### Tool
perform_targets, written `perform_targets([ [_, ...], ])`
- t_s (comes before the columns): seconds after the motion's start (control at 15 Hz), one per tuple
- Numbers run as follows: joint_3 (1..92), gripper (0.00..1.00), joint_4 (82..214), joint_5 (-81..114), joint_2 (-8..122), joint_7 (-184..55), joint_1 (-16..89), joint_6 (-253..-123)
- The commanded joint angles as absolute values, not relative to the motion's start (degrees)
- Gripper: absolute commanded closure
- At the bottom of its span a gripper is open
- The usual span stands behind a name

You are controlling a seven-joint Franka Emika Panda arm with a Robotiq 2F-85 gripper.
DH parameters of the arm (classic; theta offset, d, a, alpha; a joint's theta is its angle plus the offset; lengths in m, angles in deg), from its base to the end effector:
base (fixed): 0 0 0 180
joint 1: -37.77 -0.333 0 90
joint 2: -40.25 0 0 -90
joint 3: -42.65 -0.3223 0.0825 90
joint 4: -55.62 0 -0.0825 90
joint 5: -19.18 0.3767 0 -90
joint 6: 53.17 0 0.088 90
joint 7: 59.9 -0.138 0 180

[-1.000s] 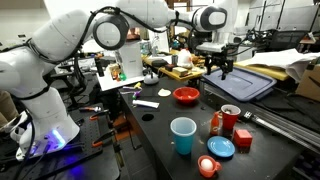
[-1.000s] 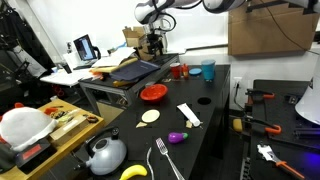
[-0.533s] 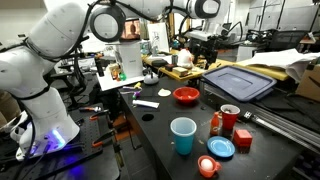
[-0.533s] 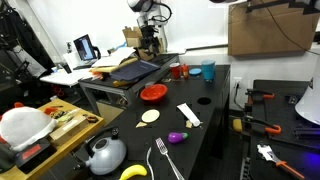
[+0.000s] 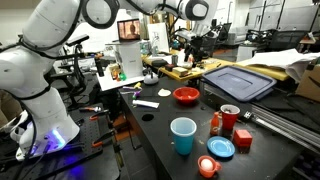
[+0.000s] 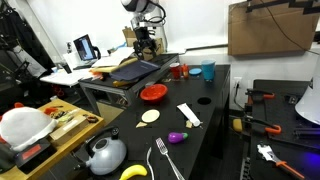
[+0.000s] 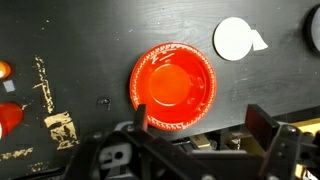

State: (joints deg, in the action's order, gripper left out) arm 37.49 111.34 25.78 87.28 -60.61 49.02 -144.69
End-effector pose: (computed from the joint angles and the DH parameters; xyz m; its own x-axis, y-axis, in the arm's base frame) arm 0.7326 -0.0842 0.3405 0.9716 -0.1344 -0.1949 -0.1693 -0.9699 -0.1749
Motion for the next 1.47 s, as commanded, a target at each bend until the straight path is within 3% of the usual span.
perform_targets([
  [0.0,38.0,0.00,124.9,25.8,78.0,-64.9,47.5,-150.7],
  [0.67,42.4,0.00,148.3,25.4,59.4,-65.7,41.1,-154.3],
  [1.4,42.7,0.00,163.8,24.4,44.6,-68.1,39.1,-156.2],
])
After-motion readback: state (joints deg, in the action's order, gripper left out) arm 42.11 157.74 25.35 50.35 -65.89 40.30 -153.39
